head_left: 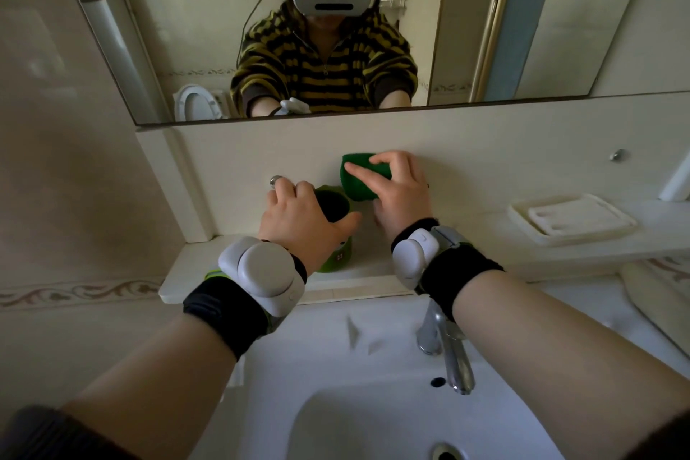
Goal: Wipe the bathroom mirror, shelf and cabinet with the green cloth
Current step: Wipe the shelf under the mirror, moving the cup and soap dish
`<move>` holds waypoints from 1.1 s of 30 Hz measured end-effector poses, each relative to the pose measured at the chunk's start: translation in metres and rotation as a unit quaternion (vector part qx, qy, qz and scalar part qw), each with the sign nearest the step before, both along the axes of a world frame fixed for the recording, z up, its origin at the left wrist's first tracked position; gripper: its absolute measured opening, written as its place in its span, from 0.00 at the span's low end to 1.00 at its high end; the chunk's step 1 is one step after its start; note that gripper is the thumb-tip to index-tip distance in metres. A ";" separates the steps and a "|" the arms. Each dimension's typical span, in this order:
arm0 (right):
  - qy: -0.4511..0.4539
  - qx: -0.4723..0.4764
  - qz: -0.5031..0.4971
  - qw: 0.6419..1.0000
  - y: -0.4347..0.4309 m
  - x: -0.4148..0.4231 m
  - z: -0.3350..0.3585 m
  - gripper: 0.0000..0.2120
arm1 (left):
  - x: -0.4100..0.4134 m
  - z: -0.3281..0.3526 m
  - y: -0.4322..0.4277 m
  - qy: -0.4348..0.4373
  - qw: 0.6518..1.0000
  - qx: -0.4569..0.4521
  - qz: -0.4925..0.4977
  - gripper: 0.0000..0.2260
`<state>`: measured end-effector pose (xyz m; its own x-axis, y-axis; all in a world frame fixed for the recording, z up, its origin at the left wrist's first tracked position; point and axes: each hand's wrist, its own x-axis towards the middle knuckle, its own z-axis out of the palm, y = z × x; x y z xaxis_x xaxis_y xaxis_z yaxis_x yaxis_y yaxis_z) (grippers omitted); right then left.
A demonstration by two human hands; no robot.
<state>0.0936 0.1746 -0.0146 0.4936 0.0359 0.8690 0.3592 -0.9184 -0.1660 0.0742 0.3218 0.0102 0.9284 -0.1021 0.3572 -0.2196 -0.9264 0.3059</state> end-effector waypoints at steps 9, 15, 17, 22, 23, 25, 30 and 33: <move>0.054 -0.021 0.007 0.998 -0.002 -0.002 -0.019 0.22 | -0.001 -0.001 0.001 0.003 1.000 -0.002 -0.001 0.35; 0.101 -0.037 0.010 0.994 -0.001 -0.003 -0.022 0.21 | -0.002 0.007 0.004 -0.007 1.000 -0.015 -0.007 0.34; 0.125 -0.040 0.010 0.991 -0.001 -0.003 -0.021 0.20 | -0.003 0.014 0.007 -0.016 1.000 -0.016 -0.009 0.34; 0.274 -0.097 -0.021 0.956 -0.002 -0.003 -0.026 0.20 | -0.007 0.032 0.018 -0.025 0.999 -0.023 0.000 0.34; 0.298 -0.075 -0.021 0.951 -0.003 -0.003 -0.026 0.19 | -0.008 0.035 0.021 -0.027 0.999 -0.026 0.002 0.35; 0.315 -0.052 -0.014 0.948 -0.003 -0.004 -0.026 0.18 | -0.011 0.042 0.028 -0.031 0.999 -0.030 0.011 0.35; 0.200 -0.013 0.027 0.979 0.007 -0.011 -0.006 0.22 | -0.017 0.055 0.047 -0.034 0.999 -0.029 0.026 0.35; 0.066 -0.008 0.038 0.997 0.020 -0.009 0.021 0.23 | -0.017 0.062 0.056 -0.028 0.998 -0.036 0.033 0.36</move>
<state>0.0846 0.1946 0.0064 0.5987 0.0906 0.7958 0.4038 -0.8922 -0.2022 0.0576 0.3781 0.0720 0.9111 -0.0138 0.4121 -0.1771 -0.9157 0.3607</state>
